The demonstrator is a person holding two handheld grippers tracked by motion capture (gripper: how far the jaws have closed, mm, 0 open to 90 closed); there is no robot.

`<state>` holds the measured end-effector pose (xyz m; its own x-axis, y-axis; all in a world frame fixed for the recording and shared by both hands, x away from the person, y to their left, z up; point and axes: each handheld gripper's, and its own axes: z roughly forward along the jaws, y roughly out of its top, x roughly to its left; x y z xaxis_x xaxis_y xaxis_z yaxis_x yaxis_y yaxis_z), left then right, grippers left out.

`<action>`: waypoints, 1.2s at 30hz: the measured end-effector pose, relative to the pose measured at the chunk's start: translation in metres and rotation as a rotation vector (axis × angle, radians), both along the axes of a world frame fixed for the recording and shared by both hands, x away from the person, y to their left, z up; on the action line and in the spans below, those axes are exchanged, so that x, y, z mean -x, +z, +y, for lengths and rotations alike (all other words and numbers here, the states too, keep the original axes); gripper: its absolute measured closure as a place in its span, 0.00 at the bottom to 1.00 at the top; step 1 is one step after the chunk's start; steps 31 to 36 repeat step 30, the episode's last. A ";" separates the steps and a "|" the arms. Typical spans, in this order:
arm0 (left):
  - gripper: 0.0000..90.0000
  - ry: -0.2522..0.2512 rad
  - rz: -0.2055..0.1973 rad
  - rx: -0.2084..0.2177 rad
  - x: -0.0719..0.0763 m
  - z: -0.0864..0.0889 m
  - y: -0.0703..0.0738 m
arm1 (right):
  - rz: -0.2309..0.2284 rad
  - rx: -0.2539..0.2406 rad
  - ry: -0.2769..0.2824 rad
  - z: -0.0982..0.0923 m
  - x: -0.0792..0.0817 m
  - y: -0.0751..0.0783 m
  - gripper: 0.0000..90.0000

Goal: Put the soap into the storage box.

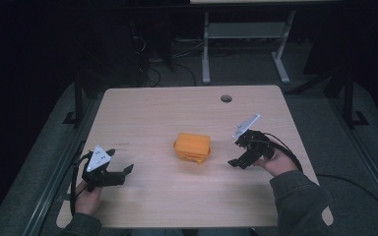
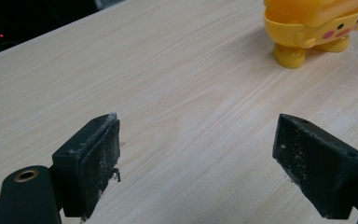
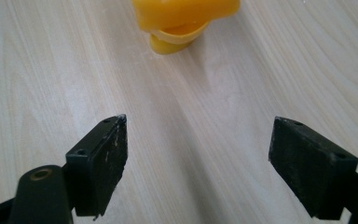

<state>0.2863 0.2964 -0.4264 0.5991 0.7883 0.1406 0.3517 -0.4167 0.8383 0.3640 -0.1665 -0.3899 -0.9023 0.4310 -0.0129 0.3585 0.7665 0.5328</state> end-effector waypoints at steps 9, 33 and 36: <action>0.16 -0.001 -0.001 0.000 0.000 0.000 0.000 | 0.006 -0.002 -0.012 -0.010 0.006 -0.007 0.22; 0.16 0.000 -0.007 0.002 0.002 0.000 -0.001 | -0.063 -0.045 -0.127 -0.050 0.063 -0.036 0.20; 0.16 0.000 -0.007 0.002 0.002 0.000 -0.001 | -0.063 -0.045 -0.127 -0.050 0.063 -0.036 0.20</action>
